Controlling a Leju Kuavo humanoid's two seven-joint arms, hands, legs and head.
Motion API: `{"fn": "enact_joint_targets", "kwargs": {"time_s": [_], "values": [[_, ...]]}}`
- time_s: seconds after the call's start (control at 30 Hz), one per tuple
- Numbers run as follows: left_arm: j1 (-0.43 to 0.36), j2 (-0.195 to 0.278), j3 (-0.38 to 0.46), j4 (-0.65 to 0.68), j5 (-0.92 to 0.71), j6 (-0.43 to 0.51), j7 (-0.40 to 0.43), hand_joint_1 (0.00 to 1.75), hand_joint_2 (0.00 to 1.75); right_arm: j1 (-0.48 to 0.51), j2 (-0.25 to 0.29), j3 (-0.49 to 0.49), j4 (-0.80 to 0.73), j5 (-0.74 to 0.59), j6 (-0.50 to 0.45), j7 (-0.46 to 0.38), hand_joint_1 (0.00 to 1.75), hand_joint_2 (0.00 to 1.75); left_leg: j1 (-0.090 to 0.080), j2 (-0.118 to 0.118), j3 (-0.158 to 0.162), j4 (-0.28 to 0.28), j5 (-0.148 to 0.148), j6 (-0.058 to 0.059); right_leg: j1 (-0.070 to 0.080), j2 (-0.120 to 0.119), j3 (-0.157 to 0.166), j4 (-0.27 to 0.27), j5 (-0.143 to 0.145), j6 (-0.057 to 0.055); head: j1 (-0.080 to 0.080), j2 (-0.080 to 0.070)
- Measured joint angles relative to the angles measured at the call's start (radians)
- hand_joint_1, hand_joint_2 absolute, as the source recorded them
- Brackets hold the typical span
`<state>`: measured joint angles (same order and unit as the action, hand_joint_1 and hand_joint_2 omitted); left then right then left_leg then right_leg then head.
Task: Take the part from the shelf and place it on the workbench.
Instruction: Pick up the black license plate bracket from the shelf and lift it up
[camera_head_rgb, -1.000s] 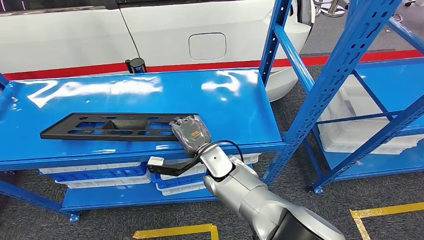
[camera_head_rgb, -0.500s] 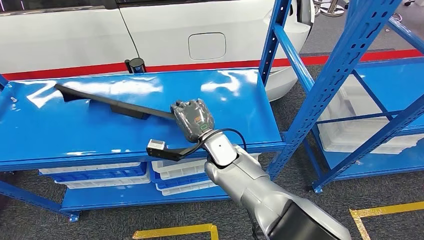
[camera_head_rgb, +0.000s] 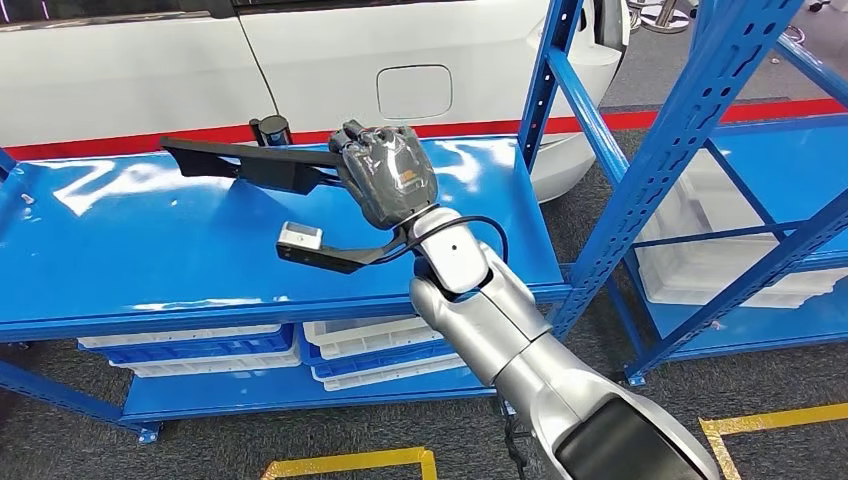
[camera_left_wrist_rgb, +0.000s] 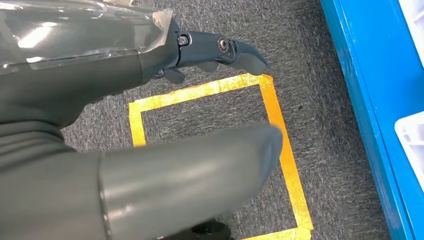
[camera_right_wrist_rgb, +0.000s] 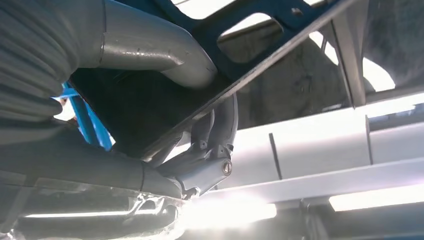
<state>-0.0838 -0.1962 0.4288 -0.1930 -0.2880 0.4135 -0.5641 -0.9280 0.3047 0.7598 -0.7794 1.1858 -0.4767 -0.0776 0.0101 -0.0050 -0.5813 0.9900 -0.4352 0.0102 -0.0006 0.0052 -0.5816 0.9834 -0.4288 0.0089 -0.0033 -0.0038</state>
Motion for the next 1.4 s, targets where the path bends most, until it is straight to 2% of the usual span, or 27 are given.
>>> {"fn": "enact_joint_targets", "kwargs": {"time_s": [0.6, 1.4], "values": [[0.002, 0.004, 0.004, 0.000, -0.015, -0.001, 0.032, 0.00, 0.00, 0.010, -0.005, -0.061, -0.054, 0.035, -0.020, -0.030, 1.75, 1.75, 0.000, 0.000, 0.000, 0.000, 0.000, 0.000, 0.000, 0.000, 0.000, 0.000, 0.000, 0.000, 0.000, 0.000], [0.002, 0.008, 0.005, 0.000, -0.032, -0.001, 0.068, 0.00, 0.00, 0.010, -0.004, -0.072, -0.047, 0.040, -0.051, -0.052, 1.75, 1.75, 0.000, 0.000, 0.000, 0.000, 0.000, 0.000, 0.000, 0.000, 0.000, 0.000, 0.000, 0.000, 0.000, 0.000]]}}
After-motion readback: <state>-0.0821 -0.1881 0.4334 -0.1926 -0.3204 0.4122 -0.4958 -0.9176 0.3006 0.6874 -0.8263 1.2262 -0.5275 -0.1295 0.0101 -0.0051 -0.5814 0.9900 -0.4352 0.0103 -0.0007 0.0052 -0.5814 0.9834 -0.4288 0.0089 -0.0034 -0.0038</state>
